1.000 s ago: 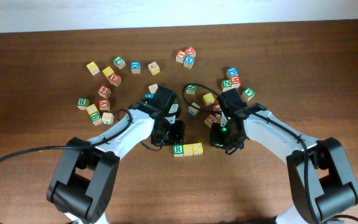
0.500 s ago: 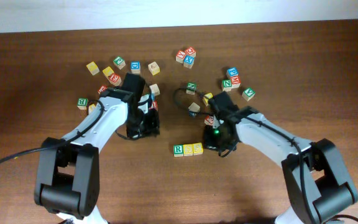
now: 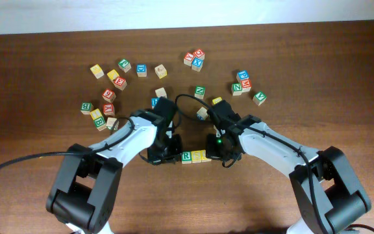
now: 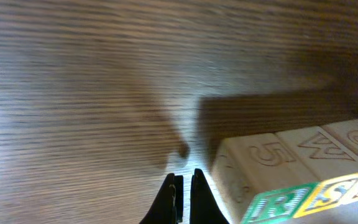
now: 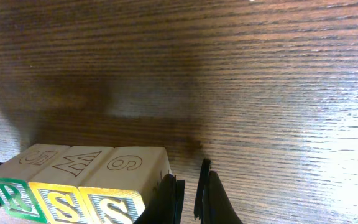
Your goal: Spell out RSS
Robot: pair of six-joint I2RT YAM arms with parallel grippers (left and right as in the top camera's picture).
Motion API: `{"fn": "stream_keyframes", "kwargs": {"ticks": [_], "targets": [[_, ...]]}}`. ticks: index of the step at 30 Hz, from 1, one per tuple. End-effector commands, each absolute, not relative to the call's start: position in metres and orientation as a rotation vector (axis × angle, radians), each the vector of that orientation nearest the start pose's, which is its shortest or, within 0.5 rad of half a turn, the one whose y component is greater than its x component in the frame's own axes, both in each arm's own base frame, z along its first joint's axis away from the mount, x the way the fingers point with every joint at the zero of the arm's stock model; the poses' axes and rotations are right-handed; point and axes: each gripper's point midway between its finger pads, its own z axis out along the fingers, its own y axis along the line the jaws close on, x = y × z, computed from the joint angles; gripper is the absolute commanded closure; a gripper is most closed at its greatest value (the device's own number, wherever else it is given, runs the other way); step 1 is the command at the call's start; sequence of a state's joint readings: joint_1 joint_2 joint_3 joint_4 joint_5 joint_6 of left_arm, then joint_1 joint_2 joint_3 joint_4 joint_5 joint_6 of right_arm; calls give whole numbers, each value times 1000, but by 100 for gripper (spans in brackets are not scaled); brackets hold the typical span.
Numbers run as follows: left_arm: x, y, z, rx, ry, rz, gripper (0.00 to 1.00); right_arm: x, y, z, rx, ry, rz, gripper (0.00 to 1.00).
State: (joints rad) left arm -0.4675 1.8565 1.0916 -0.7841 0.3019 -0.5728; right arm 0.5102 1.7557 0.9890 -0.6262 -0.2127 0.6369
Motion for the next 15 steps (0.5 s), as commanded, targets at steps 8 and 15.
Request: {"fn": "stream_keyframes", "kwargs": {"ticks": [8,15], "targets": [[267,-206,9,-170,3171,-488,100,265,198,4,164,3090,460,96],[266,-205,8,-171,3177,-481,100,265,208,7,143,3082,524,96]]}}
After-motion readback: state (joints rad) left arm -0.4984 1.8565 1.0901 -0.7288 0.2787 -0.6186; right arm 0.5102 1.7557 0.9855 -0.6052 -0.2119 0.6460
